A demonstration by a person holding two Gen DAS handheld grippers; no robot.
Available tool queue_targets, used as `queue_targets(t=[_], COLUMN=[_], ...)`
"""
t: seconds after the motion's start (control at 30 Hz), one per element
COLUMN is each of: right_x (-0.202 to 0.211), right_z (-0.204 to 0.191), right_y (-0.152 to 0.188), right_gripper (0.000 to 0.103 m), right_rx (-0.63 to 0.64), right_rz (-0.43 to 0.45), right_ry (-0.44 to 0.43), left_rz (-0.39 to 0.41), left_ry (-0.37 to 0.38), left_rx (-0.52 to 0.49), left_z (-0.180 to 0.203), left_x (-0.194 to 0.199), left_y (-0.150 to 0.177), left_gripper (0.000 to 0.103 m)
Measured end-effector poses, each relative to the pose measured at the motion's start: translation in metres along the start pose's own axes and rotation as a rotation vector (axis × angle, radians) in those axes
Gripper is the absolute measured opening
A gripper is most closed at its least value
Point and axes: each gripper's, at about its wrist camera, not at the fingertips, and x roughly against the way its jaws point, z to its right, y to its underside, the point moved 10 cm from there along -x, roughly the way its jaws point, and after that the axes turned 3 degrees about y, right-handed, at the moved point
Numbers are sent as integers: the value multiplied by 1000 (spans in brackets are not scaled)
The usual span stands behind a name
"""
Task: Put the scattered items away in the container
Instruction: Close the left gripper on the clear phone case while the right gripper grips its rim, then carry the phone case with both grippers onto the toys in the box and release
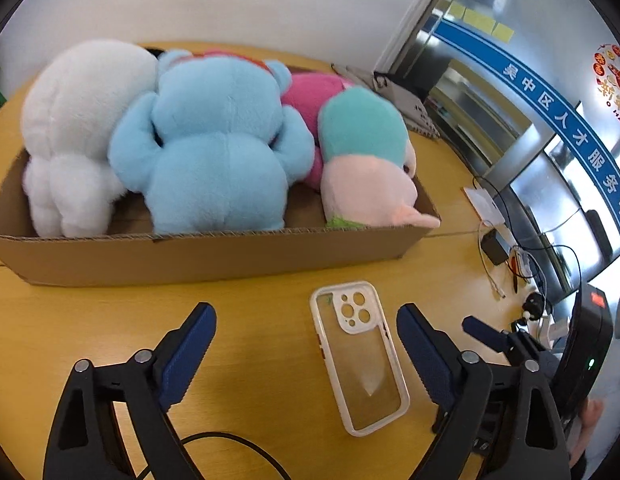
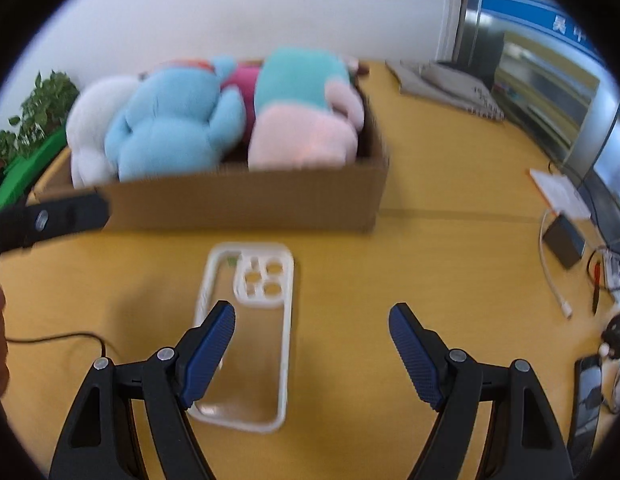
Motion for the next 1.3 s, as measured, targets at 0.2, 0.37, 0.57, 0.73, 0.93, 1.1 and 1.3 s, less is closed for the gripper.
queue_targets(t=[0.2,0.37,0.57,0.73,0.93,1.1,1.3], right_x=[-26,-32,-28,-24,6,38,64], right_z=[-8,-6,-17,-23,-33,-50,-73], right_y=[31,36,32,30,11,-24,-87], right_gripper=[79,75,20,6,5,5,5], right_rx=[13,11,52,75,87,104,134], right_rz=[-74,-83,-61,-56,34,127,240], right_ry=[-15,-34,-71,-53,-91,-135,-161], left_rz=[-150,-173,-172,-158,-67,53,186], left_ry=[1,-21,-45,-49,-59,-78,-104], left_rx=[12,-15,-7,12,1,-12,-59], left_z=[4,8,-1,-6,-5,-1,-3], left_x=[-63,-78,-81,-73,-31,21,67], left_y=[21,25,25,25,11,-20,-89], left_gripper=[55,31,9,7,8,8,8])
